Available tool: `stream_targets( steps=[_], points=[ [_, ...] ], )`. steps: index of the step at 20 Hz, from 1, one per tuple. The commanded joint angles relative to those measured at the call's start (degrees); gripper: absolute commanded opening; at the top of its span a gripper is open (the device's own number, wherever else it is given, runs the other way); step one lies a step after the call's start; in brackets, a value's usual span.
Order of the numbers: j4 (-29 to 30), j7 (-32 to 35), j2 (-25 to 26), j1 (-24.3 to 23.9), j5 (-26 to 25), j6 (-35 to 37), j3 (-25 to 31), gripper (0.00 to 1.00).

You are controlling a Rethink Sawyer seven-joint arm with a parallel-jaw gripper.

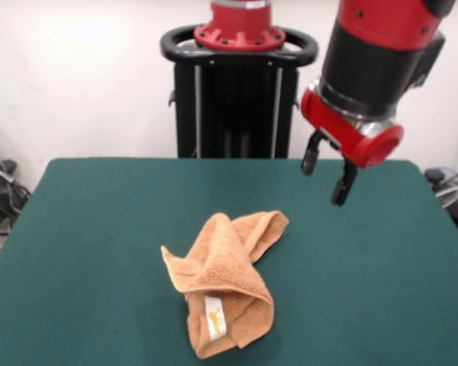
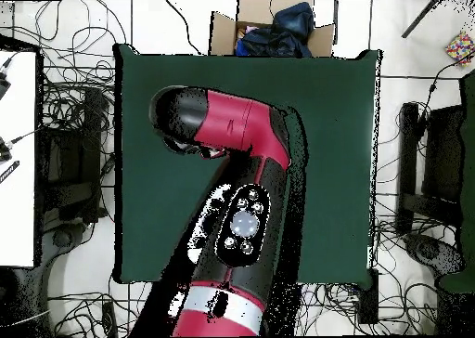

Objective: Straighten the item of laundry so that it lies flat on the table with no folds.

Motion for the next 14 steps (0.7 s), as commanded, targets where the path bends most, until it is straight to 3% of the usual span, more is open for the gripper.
stream_targets(
  steps=[1, 6, 9, 14],
  points=[
    [0.6, 12.5, 3.7, -1.6, 3.1, -3.3, 2.8, 1.00],
    [-0.8, 9.8, 4.7, -3.4, 2.9, -3.5, 3.4, 1.00],
    [-0.6, 0.7, 3.5, -5.0, -0.5, -4.7, 5.1, 1.00],
    [0.0, -22.0, 0.4, -8.7, -9.7, -3.4, 10.8, 1.00]
  ],
)
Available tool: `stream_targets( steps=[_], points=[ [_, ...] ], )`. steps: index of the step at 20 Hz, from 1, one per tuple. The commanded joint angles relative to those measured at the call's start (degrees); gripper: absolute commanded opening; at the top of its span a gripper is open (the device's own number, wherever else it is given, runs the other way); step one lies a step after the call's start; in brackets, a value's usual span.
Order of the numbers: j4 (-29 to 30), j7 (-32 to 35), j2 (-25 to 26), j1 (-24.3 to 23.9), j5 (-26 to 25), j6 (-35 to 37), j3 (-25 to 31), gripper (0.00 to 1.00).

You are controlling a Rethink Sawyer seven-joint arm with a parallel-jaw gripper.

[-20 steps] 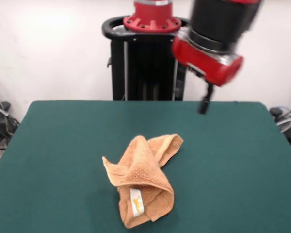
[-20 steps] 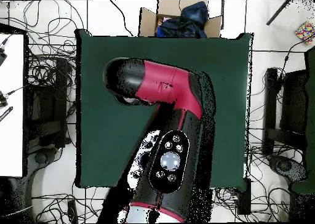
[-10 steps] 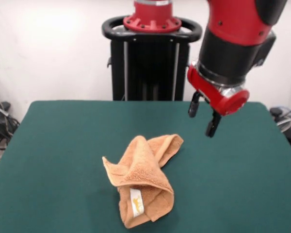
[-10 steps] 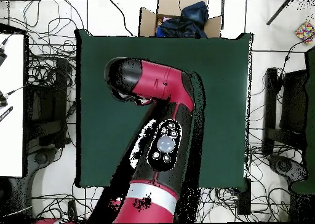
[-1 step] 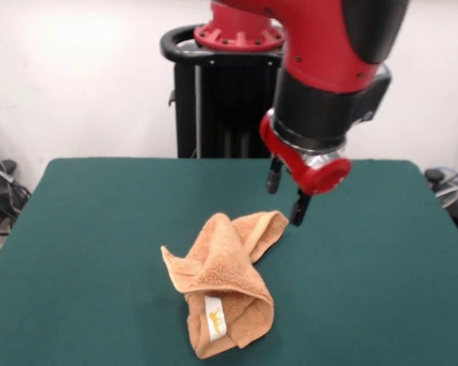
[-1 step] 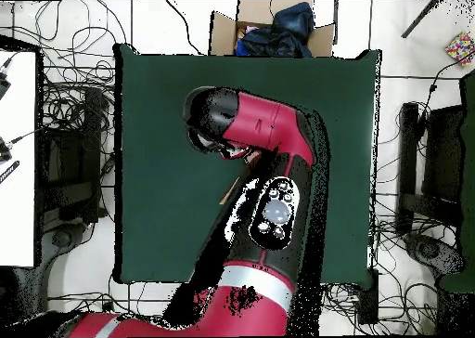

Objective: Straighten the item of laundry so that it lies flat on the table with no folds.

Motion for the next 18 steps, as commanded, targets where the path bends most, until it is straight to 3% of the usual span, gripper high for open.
stream_targets(
  steps=[1, 4, 6, 8, 10, 14, 18],
  points=[
    [-0.6, -26.2, -2.3, -4.3, -10.8, -1.9, 10.2, 1.00],
    [-2.8, -41.1, -5.3, -5.9, -19.7, -0.6, 13.3, 1.00],
    [-0.5, -53.7, -8.6, -8.6, -24.0, -5.4, 18.6, 1.00],
    [2.9, -68.7, -11.0, -13.5, -26.3, -6.3, 27.0, 1.00],
    [6.0, -79.2, -12.2, -18.0, -27.4, -6.4, 33.5, 1.00],
    [11.8, -92.1, -13.6, -25.8, -26.9, -5.7, 41.9, 1.00],
    [16.3, -96.8, -17.4, -29.1, -26.5, -6.7, 42.1, 1.00]
  ],
)
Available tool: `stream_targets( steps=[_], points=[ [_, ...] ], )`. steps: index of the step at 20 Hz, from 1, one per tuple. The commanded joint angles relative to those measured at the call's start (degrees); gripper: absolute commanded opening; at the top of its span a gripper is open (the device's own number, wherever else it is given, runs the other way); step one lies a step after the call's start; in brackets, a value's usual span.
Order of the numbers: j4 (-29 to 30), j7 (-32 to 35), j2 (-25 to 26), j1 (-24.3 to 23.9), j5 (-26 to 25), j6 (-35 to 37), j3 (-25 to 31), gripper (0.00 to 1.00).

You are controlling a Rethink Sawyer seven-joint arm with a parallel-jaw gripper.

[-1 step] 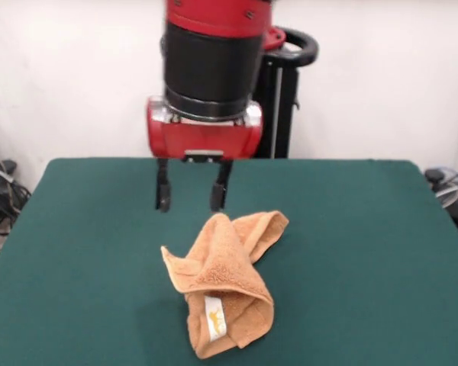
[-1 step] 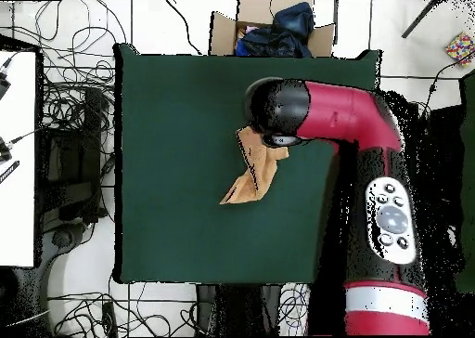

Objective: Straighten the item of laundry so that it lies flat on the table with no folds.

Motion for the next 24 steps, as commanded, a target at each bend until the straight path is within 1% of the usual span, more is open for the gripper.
stream_targets(
  steps=[1, 2, 6, 8, 10, 11, 12, 15, 16, 19, 20, 24],
  points=[
    [14.7, -24.4, -6.4, -6.7, -2.5, -4.6, 13.7, 1.00],
    [16.5, -23.5, -7.5, -7.5, -1.8, -6.3, 13.1, 1.00],
    [19.6, -20.7, -7.2, -8.6, -0.3, -7.5, 8.7, 1.00],
    [19.4, -17.8, -5.5, -7.9, 0.2, -3.5, 5.1, 1.00],
    [19.3, -15.6, -1.8, -9.2, 3.7, 5.4, 4.3, 1.00],
    [19.1, -17.8, 0.5, -10.9, 5.2, 10.0, 5.8, 1.00],
    [18.3, -20.5, 2.9, -11.9, 5.5, 13.9, 7.2, 1.00],
    [14.3, -29.1, 9.2, -14.3, 4.2, 25.3, 10.2, 1.00],
    [13.1, -31.0, 11.2, -14.5, 3.8, 28.6, 11.2, 1.00],
    [9.4, -35.6, 15.2, -16.1, 0.2, 38.9, 12.5, 1.00],
    [7.5, -36.2, 17.9, -15.9, -0.6, 41.6, 13.5, 1.00],
    [1.3, -40.8, 24.4, -18.0, -5.5, 48.2, 14.8, 1.00]
  ],
)
